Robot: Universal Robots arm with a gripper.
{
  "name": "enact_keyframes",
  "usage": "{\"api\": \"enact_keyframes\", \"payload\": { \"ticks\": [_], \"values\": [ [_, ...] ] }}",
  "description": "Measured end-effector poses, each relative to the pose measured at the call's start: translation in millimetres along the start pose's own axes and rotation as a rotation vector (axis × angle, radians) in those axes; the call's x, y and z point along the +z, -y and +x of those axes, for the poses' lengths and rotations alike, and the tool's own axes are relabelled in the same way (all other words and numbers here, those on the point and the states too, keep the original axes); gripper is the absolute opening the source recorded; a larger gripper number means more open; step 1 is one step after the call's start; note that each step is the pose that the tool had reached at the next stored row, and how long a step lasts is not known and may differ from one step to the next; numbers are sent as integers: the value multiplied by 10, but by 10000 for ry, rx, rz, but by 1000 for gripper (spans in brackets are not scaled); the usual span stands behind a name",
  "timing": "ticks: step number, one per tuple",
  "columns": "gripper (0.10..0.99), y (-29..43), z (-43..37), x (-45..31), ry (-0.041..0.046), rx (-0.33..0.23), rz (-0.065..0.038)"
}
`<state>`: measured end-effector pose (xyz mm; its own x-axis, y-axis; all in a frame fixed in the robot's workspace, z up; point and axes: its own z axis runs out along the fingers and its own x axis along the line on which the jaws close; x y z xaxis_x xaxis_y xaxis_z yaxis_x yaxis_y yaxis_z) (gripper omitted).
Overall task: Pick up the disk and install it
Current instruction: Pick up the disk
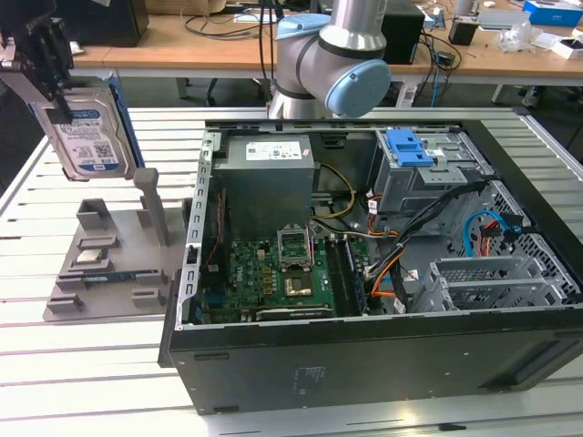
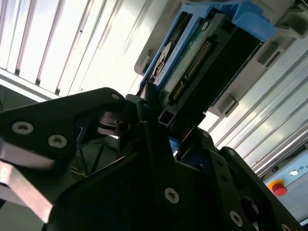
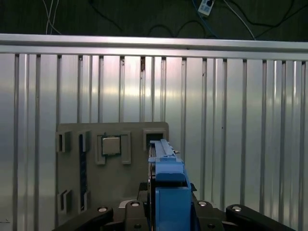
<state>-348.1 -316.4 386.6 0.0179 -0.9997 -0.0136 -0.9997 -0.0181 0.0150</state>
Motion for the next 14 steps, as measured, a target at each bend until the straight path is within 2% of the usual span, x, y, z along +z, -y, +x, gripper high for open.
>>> {"api": "enact_keyframes", "payload": {
  "ticks": [9, 14],
  "values": [
    [365, -3, -15, -248, -1, 0, -1],
    [365, -6, -28, -434, 0, -1, -1]
  ]
}}
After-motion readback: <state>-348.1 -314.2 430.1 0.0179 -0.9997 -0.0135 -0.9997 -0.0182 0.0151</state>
